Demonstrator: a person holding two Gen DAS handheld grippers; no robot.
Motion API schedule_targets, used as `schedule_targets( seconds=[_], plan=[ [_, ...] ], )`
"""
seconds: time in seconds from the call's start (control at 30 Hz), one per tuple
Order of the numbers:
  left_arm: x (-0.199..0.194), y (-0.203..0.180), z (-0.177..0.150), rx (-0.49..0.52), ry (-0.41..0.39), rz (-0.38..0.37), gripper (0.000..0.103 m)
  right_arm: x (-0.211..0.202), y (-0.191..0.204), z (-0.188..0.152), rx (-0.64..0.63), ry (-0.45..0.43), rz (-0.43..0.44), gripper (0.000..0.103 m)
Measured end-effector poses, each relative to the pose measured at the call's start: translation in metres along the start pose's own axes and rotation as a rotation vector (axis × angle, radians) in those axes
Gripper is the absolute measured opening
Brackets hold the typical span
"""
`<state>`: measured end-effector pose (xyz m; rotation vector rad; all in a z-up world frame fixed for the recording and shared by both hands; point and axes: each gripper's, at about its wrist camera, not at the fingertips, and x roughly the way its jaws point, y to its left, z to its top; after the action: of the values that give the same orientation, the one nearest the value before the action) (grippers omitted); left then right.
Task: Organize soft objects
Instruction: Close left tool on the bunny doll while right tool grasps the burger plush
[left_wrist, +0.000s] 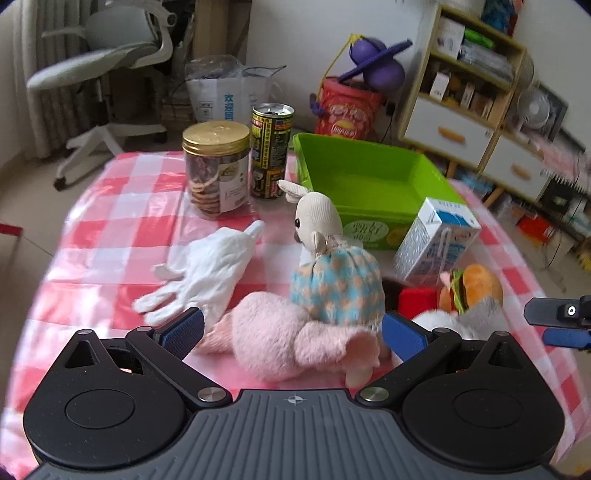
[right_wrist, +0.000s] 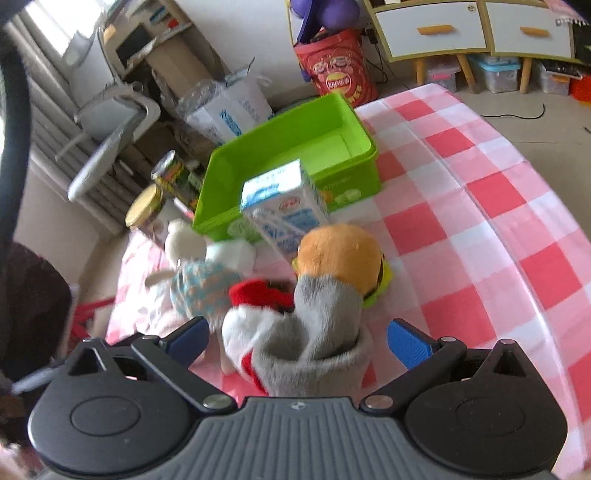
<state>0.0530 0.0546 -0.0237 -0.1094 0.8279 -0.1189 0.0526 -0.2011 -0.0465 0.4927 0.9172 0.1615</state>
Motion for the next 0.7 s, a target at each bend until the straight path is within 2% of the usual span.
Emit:
schedule_targets(
  seconds=[0.1, 0.23, 0.37, 0.47, 0.57, 0.7],
  plan=[
    [0.014, 0.004, 0.008, -0.043, 0.006, -0.073, 0.094, 0.008, -0.018, 0.008, 0.065, -0.028, 0.017, 0.086],
    [0.021, 0.004, 0.021, -0.085, -0.045, -0.146, 0.094, 0.027, -0.039, 0.020, 0.168, -0.020, 0.032, 0.079],
    [0.038, 0.004, 0.028, -0.142, -0.032, -0.198, 0.080, 0.040, -0.051, 0.028, 0.251, -0.014, 0.095, 0.073],
    [0.049, -0.001, 0.032, -0.157, -0.030, -0.191, 0.077, 0.049, -0.055, 0.029, 0.304, 0.003, 0.121, 0.068],
    [0.060, -0.006, 0.033, -0.164, -0.015, -0.176, 0.071, 0.058, -0.057, 0.029, 0.334, 0.018, 0.104, 0.064],
    [0.070, -0.011, 0.033, -0.187, -0.003, -0.150, 0.067, 0.068, -0.059, 0.027, 0.378, 0.034, 0.084, 0.062]
  ],
)
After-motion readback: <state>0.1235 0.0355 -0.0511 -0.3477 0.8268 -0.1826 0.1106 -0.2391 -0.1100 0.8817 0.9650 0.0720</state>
